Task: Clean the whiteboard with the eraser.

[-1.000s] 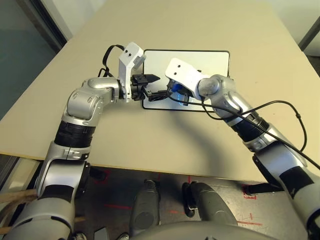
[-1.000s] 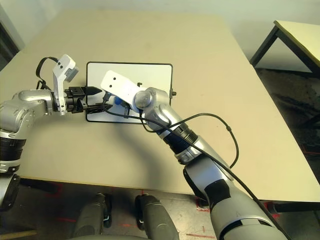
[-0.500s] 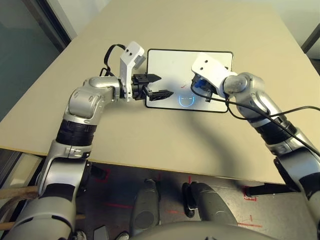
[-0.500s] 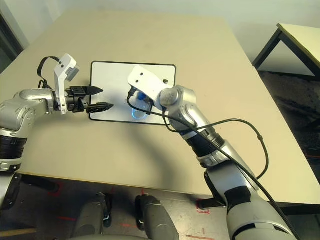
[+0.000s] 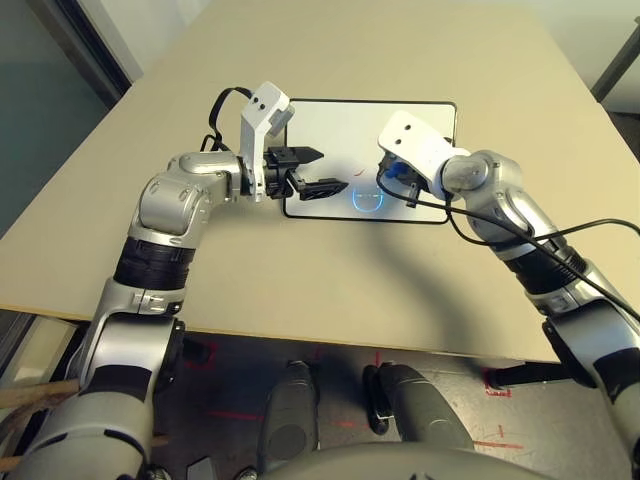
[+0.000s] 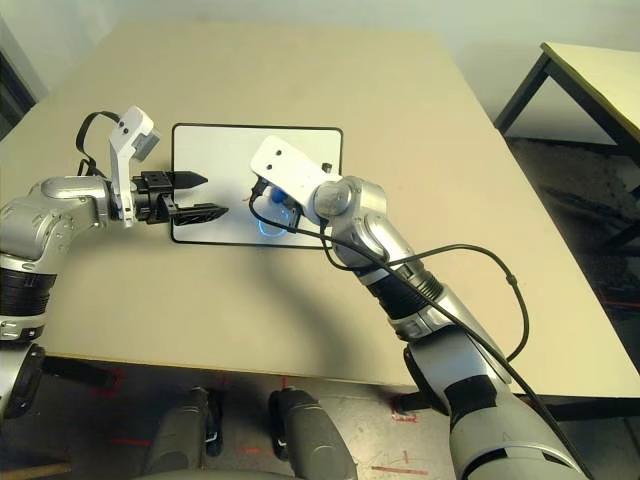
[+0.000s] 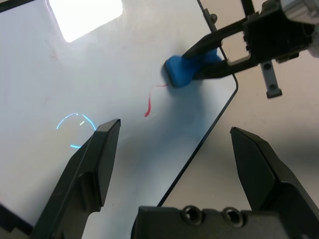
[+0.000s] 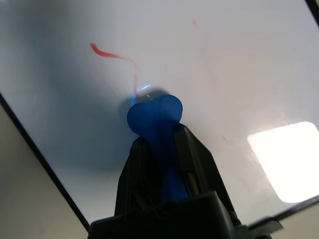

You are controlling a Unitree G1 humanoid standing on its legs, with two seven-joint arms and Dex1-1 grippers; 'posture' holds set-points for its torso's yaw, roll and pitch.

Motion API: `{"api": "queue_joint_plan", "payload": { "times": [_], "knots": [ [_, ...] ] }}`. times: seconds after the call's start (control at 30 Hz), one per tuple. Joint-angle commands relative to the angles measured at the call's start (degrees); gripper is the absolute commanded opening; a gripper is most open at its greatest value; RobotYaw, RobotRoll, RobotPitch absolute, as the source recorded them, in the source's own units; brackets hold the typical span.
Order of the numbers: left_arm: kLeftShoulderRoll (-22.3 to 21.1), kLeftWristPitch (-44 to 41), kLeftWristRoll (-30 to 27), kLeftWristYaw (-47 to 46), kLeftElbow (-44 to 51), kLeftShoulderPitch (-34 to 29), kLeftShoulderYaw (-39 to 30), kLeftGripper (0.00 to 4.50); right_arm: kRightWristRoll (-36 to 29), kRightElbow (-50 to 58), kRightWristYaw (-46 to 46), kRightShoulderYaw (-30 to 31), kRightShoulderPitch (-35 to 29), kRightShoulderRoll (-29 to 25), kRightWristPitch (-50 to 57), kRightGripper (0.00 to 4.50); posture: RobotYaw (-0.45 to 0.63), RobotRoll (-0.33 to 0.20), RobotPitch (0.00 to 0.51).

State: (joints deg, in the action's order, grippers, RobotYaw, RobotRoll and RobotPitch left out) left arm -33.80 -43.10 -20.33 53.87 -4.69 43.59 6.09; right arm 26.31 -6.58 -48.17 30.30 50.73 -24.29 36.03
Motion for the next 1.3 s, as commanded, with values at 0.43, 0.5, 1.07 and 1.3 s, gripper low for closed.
{"api": "queue_joint_plan", "payload": {
  "times": [0.43, 0.5, 1.07, 1.3],
  "knots": [
    [-1.09, -1.33, -0.02, -0.09, 1.77, -1.46, 0.17, 4.5, 1.94, -10.23, 1.16, 3.76, 3.14, 8.97, -3.68, 0.57, 0.01, 0.0, 0.157],
    [-1.11, -1.46, -0.06, -0.18, 1.9, -1.5, 0.12, 4.5, 2.0, -10.76, 1.25, 3.96, 3.36, 9.73, -3.98, 0.57, 0.01, 0.0, 0.159],
    [-0.86, -1.91, -0.04, -0.15, 1.94, -1.4, 0.44, 4.5, 2.58, -10.15, -0.4, 1.47, 2.71, 3.79, -4.38, 0.57, -0.02, 0.0, 0.166],
    [-0.73, -1.31, 0.29, 0.32, 0.92, -0.87, 0.7, 4.5, 2.45, -3.7, -2.43, 1.18, -0.78, -0.65, -2.0, 0.57, -0.03, 0.0, 0.166]
  ]
}}
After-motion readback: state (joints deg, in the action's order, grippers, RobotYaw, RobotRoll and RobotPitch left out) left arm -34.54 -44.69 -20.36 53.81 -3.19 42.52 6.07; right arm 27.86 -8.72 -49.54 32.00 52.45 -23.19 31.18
